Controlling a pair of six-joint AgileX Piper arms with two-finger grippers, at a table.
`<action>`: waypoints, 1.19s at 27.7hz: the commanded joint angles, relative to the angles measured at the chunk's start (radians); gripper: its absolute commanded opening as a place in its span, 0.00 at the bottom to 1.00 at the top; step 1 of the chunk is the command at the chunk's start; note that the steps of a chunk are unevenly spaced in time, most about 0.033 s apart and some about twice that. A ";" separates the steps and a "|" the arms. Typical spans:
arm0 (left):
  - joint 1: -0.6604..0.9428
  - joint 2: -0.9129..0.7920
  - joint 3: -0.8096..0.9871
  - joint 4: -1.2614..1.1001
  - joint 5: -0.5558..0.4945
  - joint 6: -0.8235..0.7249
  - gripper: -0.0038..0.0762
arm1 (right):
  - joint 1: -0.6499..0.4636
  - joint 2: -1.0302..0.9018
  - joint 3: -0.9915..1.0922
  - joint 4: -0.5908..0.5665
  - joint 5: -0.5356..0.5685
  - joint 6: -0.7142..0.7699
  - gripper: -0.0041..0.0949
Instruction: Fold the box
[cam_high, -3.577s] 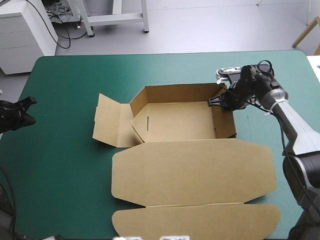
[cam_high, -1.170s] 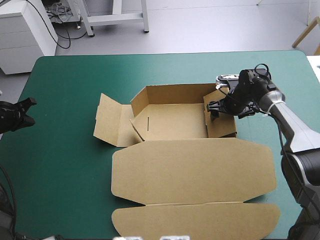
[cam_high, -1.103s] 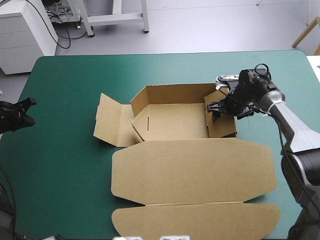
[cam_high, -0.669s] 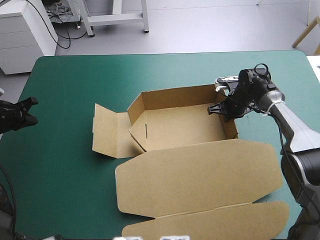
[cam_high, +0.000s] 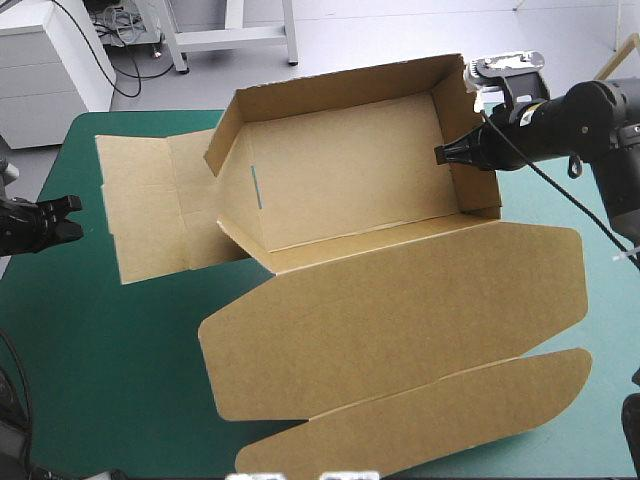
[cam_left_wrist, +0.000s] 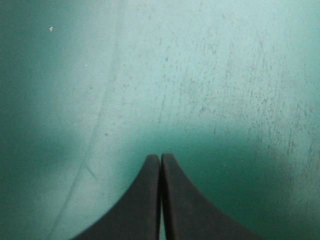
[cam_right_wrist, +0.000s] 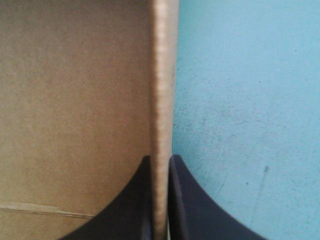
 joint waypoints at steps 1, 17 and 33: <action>-0.001 -0.044 -0.022 -0.072 -0.004 -0.013 0.04 | -0.007 -0.047 -0.030 0.131 -0.045 -0.041 0.04; -0.001 -0.043 0.010 -0.214 0.115 0.176 0.83 | -0.007 -0.043 -0.030 0.215 -0.076 -0.072 0.04; -0.235 -0.058 0.180 -0.723 0.121 0.485 0.82 | -0.007 0.000 -0.030 0.298 -0.160 -0.112 0.04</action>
